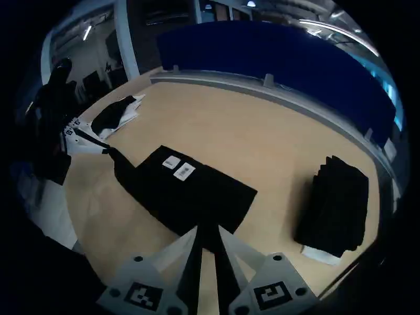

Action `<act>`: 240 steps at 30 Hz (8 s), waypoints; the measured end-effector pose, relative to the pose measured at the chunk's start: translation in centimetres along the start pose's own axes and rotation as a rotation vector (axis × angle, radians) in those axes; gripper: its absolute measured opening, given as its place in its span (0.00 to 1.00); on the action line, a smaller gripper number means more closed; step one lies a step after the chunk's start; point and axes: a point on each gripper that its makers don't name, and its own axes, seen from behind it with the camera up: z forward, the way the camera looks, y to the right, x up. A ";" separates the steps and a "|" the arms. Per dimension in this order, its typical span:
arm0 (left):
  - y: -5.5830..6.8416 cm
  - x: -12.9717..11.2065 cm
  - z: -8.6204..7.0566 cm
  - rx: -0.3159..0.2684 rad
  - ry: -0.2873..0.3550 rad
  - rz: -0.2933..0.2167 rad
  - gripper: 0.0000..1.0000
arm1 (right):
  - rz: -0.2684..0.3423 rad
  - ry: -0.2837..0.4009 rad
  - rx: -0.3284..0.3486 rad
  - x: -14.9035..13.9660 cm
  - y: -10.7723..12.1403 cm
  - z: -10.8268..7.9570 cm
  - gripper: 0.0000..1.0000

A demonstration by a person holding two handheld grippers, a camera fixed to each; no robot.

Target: Fold towel

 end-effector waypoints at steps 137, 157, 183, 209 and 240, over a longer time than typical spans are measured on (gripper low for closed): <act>-4.7 -9.3 -2.7 0.206 -0.017 -0.189 0.85 | -0.010 -0.156 -0.031 -9.7 -0.1 5.6 0.15; -4.8 -8.8 -3.3 0.204 -0.007 -0.191 0.85 | -0.032 -0.080 -0.030 -5.3 -0.1 4.2 0.08; -4.9 -8.3 -3.8 0.194 0.026 -0.198 0.85 | -0.179 -0.001 0.021 3.9 -2.4 4.8 0.08; -5.9 -8.6 -4.8 0.248 0.077 -0.302 0.85 | -0.328 -0.053 0.306 5.9 -18.2 16.0 0.08; -5.2 -9.0 -4.9 0.258 0.072 -0.311 0.85 | -0.273 -0.039 0.299 4.0 -17.6 16.0 0.91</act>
